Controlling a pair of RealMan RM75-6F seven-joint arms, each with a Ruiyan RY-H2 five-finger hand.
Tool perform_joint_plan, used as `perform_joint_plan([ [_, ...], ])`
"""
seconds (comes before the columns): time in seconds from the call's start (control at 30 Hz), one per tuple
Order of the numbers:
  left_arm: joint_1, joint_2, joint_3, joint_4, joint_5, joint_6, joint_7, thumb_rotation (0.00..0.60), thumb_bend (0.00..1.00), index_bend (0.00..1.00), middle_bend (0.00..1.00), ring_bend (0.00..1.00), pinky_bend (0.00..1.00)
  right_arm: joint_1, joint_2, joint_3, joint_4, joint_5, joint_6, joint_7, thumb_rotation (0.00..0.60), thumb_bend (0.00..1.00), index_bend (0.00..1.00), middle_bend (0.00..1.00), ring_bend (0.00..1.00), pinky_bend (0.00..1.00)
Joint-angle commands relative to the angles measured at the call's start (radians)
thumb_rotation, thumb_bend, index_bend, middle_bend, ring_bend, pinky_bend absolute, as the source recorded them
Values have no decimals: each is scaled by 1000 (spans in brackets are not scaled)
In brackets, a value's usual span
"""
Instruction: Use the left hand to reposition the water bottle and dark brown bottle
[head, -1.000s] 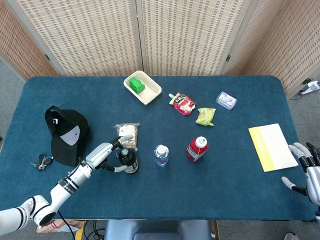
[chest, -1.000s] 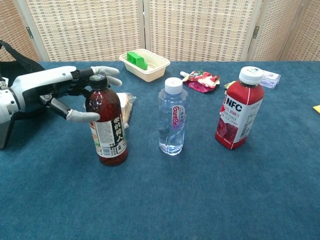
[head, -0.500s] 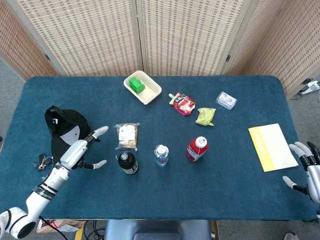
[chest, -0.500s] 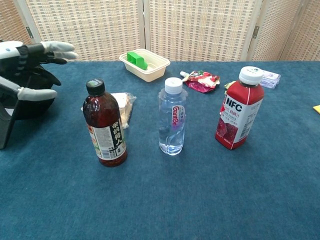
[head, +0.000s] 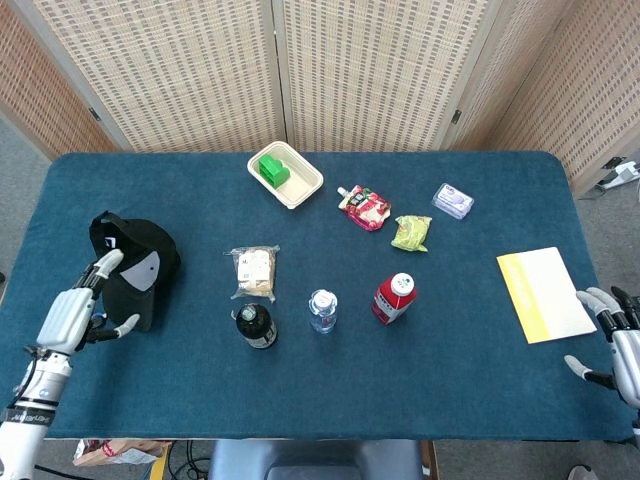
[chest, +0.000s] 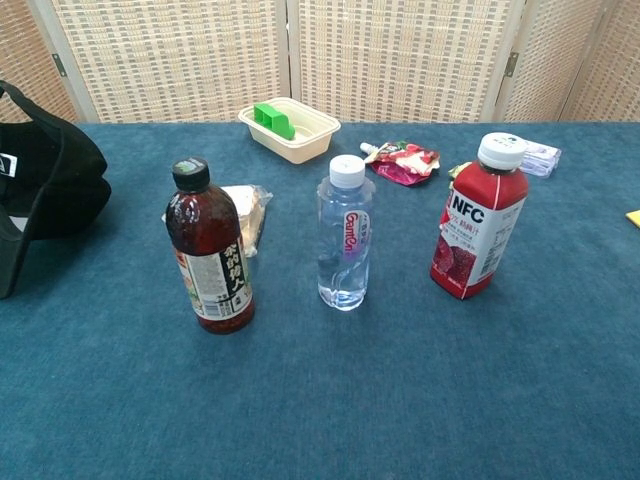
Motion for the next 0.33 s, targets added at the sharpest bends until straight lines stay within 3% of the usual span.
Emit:
perform_joint_plan([
  [0.03,62,7,12,-5,-31,52,91,600,221,5,42,37,180,6,-1,-6,2,-13,-10,17,600,96,190,172,54,182],
  [0.33,146,-27,23,-1,-5,131,189,600,221,23,42,37,160,10,-27,-17,13,-39,-7,-8,600,100,190,172,54,182],
])
